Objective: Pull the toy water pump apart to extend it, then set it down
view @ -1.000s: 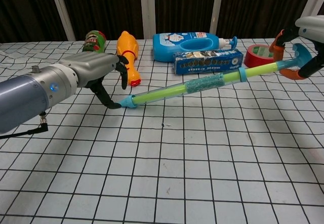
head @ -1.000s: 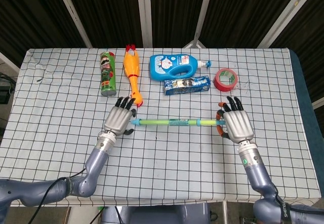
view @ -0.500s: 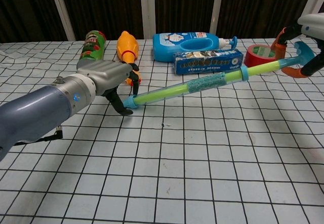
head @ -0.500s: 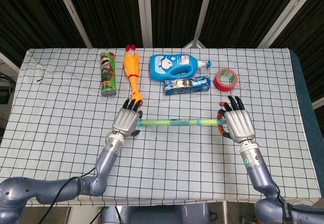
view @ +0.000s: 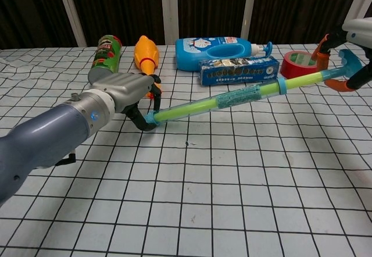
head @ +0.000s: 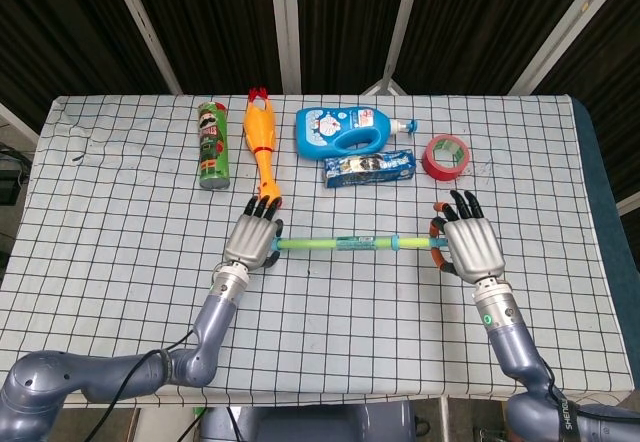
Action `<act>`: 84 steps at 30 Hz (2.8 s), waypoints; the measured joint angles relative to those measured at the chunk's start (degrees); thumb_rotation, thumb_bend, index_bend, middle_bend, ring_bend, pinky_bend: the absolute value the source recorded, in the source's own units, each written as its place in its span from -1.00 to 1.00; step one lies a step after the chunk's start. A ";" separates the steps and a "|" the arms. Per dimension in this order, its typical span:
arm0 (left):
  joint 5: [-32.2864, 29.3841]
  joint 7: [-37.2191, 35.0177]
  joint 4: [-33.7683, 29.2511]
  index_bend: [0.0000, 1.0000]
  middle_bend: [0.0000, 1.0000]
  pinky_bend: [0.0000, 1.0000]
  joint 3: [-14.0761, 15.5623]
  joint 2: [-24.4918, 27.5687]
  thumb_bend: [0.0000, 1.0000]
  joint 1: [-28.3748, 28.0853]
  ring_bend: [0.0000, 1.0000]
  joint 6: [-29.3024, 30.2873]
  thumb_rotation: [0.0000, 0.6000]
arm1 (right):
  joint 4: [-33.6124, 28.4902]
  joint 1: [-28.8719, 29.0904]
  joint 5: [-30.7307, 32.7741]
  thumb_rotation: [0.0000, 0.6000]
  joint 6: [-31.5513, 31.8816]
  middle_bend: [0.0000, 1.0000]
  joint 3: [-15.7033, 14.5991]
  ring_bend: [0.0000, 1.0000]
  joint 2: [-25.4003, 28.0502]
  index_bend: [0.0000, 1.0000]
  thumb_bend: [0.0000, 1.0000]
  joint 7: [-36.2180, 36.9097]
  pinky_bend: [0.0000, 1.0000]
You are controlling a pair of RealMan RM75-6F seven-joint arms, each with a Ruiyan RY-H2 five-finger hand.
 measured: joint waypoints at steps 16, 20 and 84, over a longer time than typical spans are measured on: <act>3.58 -3.36 -3.32 0.15 -0.89 -0.96 -0.09 2.23 0.02 1.96 -1.00 2.94 1.00 | -0.92 -0.31 0.06 1.00 1.07 -0.48 0.39 -1.00 1.26 0.50 0.13 0.01 -1.00; 4.14 -3.46 -7.36 0.16 -0.88 -0.96 0.45 5.43 0.02 3.47 -1.00 4.16 1.00 | -1.98 -0.57 -0.62 1.00 1.60 -0.48 0.17 -1.00 1.68 0.50 0.13 -0.08 -1.00; 9.16 -11.95 -28.96 0.20 -0.87 -0.96 5.12 32.46 0.02 15.45 -1.00 8.57 1.00 | -5.35 -5.51 -1.23 1.00 6.15 -0.48 -2.21 -1.00 5.69 0.50 0.13 -2.06 -1.00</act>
